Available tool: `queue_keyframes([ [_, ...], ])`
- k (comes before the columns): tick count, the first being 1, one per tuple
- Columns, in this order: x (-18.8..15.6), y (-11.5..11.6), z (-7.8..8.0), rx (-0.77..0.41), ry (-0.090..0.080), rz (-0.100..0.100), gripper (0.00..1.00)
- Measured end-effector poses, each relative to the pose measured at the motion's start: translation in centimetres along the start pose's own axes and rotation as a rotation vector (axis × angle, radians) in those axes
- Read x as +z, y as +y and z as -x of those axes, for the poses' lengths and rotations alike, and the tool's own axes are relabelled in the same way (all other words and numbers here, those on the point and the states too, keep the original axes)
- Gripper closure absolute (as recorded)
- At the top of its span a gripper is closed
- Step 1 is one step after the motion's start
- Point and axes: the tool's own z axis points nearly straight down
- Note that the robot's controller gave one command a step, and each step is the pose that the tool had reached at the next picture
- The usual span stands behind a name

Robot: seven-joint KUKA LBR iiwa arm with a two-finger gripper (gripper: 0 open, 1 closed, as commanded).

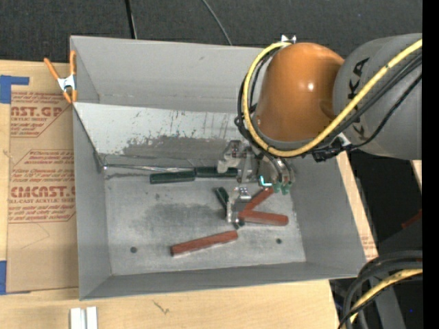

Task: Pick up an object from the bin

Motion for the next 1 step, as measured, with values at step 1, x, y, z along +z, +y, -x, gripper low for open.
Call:
queue_keyframes([
  [1, -0.35, -0.03, 0.15, 0.001, -0.007, 0.001, 0.0],
])
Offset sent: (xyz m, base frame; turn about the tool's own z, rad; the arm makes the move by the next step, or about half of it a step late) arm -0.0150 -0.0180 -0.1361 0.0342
